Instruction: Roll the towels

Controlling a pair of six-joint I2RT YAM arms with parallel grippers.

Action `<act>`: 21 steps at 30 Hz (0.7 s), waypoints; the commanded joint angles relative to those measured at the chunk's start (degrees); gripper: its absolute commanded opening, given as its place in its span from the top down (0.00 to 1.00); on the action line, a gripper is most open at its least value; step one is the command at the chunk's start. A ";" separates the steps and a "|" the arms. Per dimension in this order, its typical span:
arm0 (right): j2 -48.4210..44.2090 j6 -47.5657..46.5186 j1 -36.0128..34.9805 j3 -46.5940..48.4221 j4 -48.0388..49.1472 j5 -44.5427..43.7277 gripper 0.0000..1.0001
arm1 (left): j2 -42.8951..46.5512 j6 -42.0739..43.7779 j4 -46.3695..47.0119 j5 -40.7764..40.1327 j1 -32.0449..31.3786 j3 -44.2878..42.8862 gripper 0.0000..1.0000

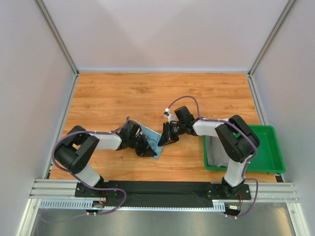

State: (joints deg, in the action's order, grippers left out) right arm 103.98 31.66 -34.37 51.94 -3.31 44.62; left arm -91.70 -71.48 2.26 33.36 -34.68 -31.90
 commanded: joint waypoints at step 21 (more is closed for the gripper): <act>10.54 1.47 0.09 4.39 1.99 -6.56 0.88 | 5.74 7.94 -19.66 -7.70 0.22 -5.10 0.92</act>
State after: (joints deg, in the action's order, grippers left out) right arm 111.74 34.54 -34.39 56.07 -0.54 44.73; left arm -88.77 -67.00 -8.43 29.36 -34.50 -35.66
